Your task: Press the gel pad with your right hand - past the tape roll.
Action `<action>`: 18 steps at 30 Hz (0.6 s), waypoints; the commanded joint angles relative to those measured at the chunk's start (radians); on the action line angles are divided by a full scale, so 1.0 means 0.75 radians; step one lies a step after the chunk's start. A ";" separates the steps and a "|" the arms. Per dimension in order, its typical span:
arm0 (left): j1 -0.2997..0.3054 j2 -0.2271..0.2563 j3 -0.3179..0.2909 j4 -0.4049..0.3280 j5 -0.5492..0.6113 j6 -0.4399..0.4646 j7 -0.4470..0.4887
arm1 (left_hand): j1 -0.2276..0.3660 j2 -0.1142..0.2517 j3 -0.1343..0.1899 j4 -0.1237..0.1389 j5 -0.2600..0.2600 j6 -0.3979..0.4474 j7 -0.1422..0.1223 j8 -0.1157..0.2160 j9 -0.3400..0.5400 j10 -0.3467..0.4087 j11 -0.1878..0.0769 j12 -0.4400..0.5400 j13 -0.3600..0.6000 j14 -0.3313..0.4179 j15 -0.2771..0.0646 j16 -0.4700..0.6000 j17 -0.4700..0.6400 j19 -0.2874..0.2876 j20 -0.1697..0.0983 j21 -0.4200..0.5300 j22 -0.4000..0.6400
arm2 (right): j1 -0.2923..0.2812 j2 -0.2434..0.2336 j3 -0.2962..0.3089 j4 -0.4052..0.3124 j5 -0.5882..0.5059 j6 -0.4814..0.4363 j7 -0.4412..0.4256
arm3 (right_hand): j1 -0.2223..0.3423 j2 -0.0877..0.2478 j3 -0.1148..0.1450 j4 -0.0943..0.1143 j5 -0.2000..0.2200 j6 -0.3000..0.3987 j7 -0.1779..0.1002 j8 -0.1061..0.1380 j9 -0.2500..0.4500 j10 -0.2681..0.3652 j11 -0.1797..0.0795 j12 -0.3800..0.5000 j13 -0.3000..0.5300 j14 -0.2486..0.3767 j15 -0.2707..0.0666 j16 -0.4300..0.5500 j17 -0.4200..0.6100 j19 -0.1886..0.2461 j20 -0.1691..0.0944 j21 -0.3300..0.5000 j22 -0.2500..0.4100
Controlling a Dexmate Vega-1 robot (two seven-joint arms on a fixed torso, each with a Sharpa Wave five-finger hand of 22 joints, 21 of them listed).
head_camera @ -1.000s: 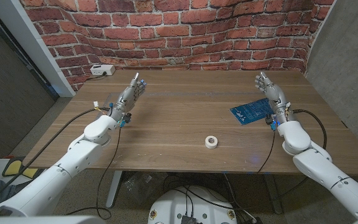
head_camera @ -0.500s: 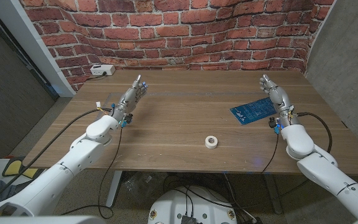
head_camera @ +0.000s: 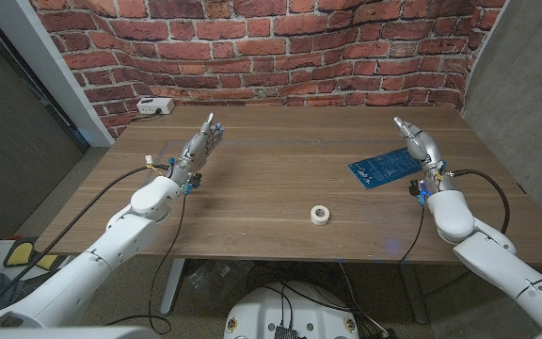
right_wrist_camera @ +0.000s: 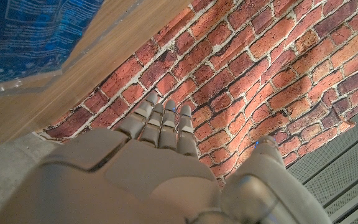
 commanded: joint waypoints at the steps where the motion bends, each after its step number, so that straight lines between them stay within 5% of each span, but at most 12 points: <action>1: 0.013 0.011 -0.009 -0.003 0.017 -0.058 -0.028 | 0.005 -0.002 -0.008 -0.003 -0.005 0.009 -0.001 -0.002 0.007 0.016 0.002 0.002 0.002 0.014 -0.003 -0.002 0.003 0.009 0.007 -0.005 0.002 | -0.016 -0.010 -0.010 -0.025 -0.126 -0.079 -0.081 | 0.014 -0.006 -0.004 -0.003 0.011 -0.033 -0.001 -0.015 0.003 -0.009 -0.010 -0.008 0.003 -0.014 0.001 -0.004 0.003 -0.011 -0.019 -0.003 0.005; 4: 0.045 0.059 -0.019 -0.095 0.103 0.009 0.072 | 0.006 -0.001 -0.009 -0.003 -0.006 0.008 -0.004 -0.003 0.007 0.012 0.000 -0.001 0.002 0.014 -0.004 -0.003 0.003 0.007 0.009 -0.007 0.003 | -0.017 -0.010 -0.017 -0.028 -0.152 -0.102 -0.099 | 0.015 -0.006 -0.004 -0.003 0.011 -0.042 -0.005 -0.018 0.003 -0.014 -0.011 -0.010 0.003 -0.018 0.000 -0.005 0.003 -0.015 -0.018 -0.004 0.005; 13: 0.035 0.025 -0.019 -0.058 0.054 -0.036 0.026 | 0.009 0.001 -0.014 -0.002 -0.008 0.004 -0.006 -0.011 0.007 0.003 0.001 -0.010 0.003 0.002 -0.006 -0.011 0.003 0.002 0.013 -0.013 0.003 | -0.006 -0.027 -0.043 -0.046 -0.208 -0.166 -0.108 | 0.015 -0.001 -0.006 -0.002 0.013 0.039 -0.027 0.012 0.005 -0.006 -0.015 -0.007 0.004 -0.019 -0.003 -0.002 0.004 -0.017 -0.019 -0.005 0.005; 18: 0.046 0.003 -0.028 -0.049 0.059 -0.060 0.057 | 0.010 0.002 -0.015 -0.002 -0.009 0.015 -0.012 -0.009 0.007 0.007 -0.005 -0.010 0.003 0.007 -0.006 -0.009 0.003 0.004 0.015 -0.013 0.003 | 0.009 -0.053 -0.076 -0.069 -0.297 -0.247 -0.124 | 0.015 0.000 -0.007 -0.002 0.013 0.003 -0.038 -0.005 0.006 -0.003 -0.018 -0.006 0.005 -0.018 -0.004 -0.001 0.004 -0.017 -0.019 -0.004 0.005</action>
